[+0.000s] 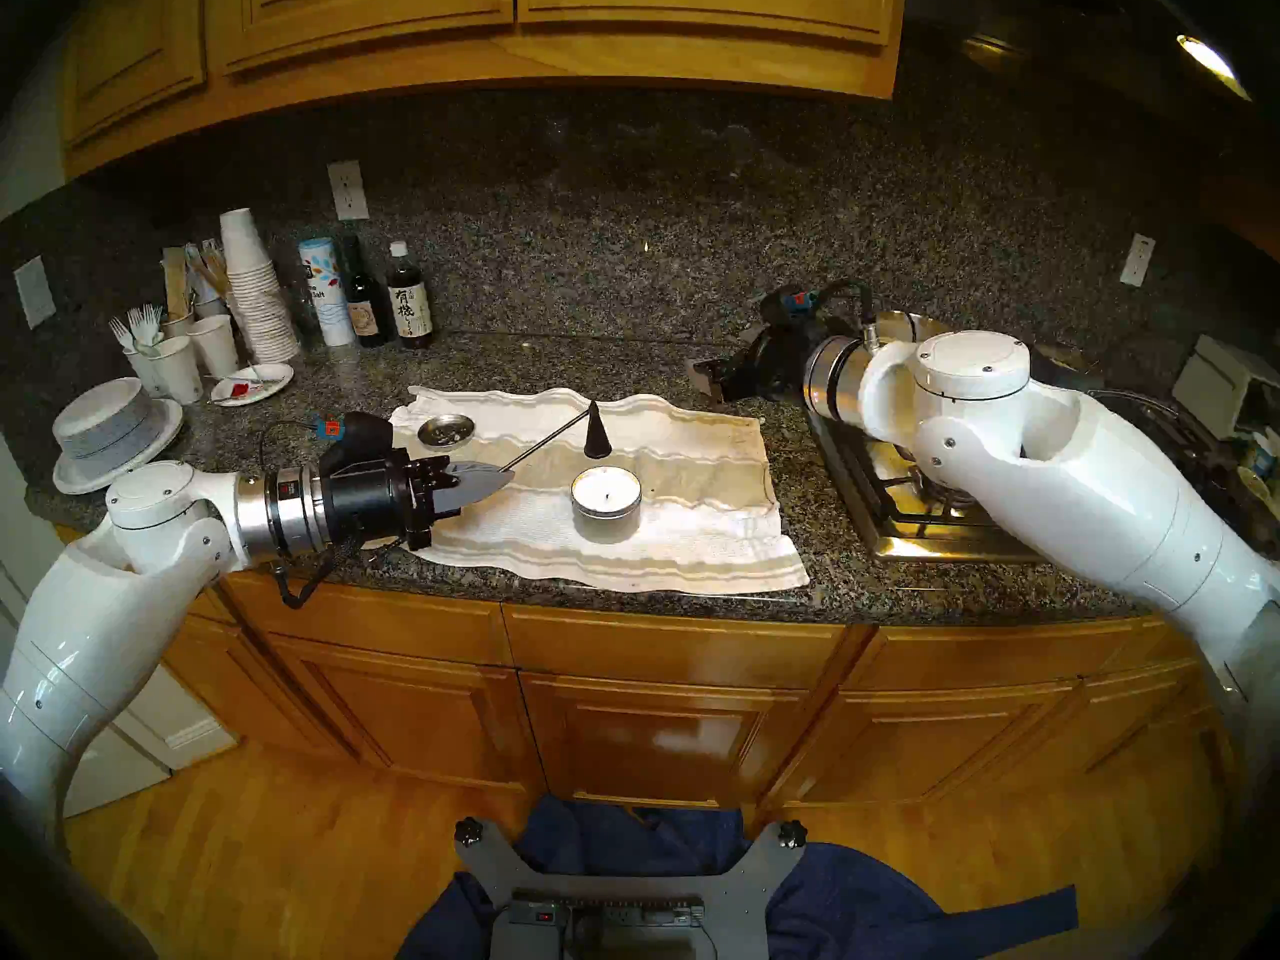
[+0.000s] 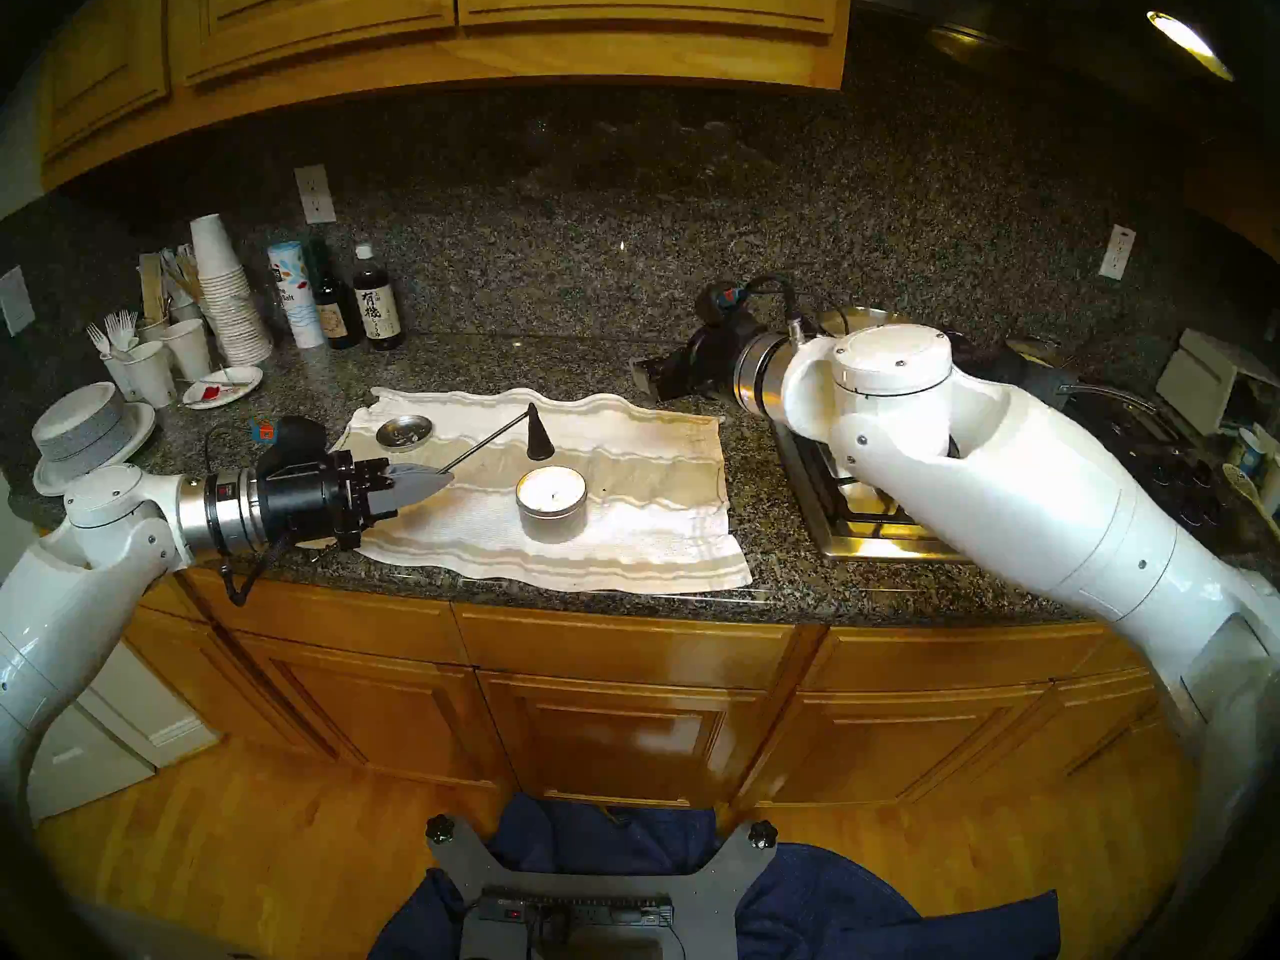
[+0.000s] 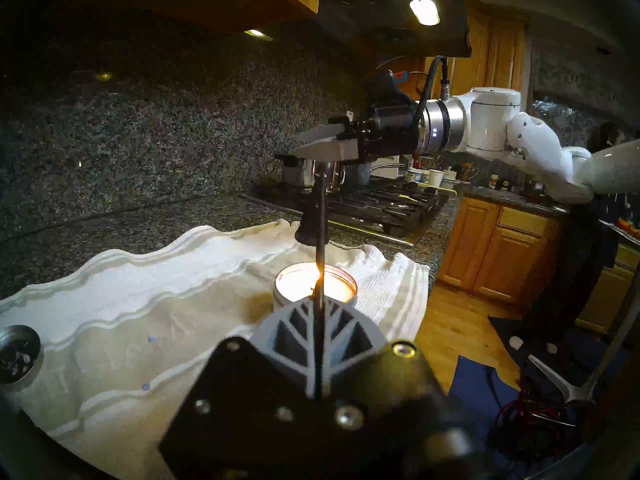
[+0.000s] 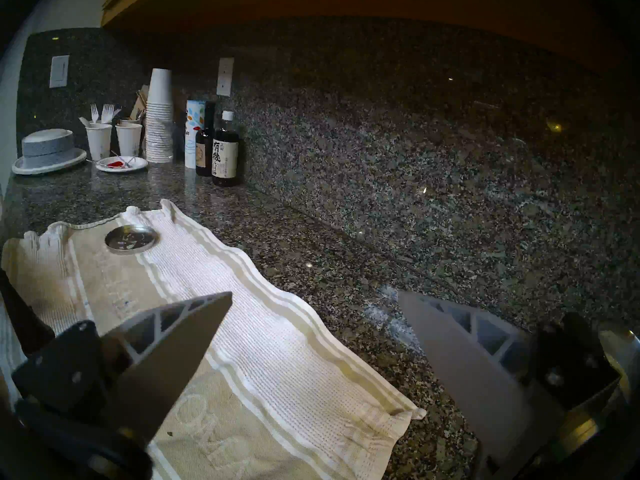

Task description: Put out candle flame

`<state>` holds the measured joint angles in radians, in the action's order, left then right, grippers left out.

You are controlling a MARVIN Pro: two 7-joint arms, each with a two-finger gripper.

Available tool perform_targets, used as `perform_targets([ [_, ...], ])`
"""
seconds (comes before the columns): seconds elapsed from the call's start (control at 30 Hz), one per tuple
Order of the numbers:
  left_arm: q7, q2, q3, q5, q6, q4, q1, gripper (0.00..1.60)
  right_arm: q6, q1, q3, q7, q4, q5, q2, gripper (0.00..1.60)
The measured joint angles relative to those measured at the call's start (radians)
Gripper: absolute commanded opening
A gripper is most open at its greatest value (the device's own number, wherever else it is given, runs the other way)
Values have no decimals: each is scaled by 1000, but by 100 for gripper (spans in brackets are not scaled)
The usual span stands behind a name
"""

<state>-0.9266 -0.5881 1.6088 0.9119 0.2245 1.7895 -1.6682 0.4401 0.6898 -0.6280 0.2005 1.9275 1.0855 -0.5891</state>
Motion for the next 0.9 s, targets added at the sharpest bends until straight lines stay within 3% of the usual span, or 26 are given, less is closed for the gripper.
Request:
perform_targets([
  [0.9,40,16,-66,-66,7,2,18,0,0,0,0,0,0,0,0,160],
])
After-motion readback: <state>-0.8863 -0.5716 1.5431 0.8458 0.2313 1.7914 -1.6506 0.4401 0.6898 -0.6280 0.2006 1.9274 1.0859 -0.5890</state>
